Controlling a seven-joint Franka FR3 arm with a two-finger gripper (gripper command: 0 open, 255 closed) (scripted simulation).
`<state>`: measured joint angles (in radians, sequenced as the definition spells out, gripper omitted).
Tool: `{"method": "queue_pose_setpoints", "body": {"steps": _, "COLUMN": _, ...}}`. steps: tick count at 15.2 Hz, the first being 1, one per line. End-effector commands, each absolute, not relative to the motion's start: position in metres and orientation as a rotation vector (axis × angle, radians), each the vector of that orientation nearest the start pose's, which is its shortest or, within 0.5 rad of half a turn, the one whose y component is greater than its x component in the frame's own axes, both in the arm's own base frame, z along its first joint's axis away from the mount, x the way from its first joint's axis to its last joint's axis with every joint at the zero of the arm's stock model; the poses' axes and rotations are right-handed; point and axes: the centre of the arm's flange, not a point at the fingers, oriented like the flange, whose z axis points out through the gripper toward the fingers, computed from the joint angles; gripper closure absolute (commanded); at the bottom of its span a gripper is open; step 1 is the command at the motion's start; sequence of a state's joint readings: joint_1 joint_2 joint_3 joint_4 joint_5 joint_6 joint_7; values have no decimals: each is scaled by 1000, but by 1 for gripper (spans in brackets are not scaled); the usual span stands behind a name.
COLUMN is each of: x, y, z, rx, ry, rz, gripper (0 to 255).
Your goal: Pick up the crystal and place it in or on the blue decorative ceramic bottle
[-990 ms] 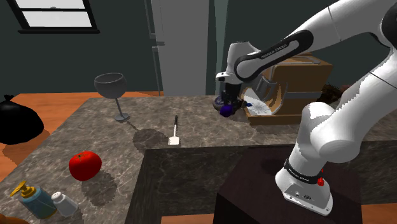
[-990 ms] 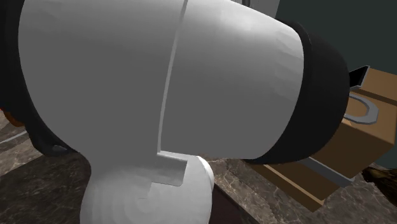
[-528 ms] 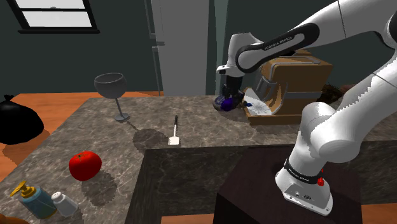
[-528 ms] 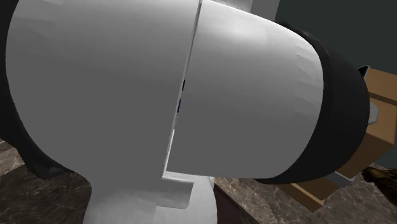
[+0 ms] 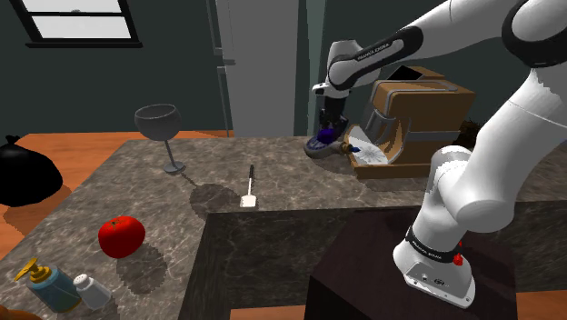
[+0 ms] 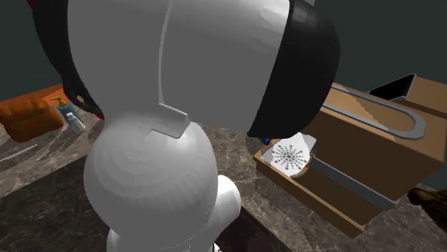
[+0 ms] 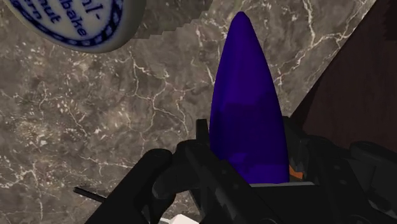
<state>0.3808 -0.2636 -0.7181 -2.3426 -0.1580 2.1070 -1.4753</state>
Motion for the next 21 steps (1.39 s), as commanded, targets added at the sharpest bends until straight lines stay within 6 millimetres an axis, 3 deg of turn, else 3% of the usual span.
{"method": "queue_pose_setpoints", "body": {"steps": 1, "x": 449, "y": -192, "z": 406, "rx": -2518, "ry": -1804, "rz": -19, "gripper": 255}}
{"method": "queue_pose_setpoints", "body": {"steps": 13, "x": 517, "y": -331, "z": 408, "rx": -2518, "ry": -1804, "rz": -19, "gripper": 255}}
{"method": "queue_pose_setpoints", "body": {"steps": 21, "x": 517, "y": -331, "z": 365, "rx": -2518, "ry": -1804, "rz": -19, "gripper": 255}}
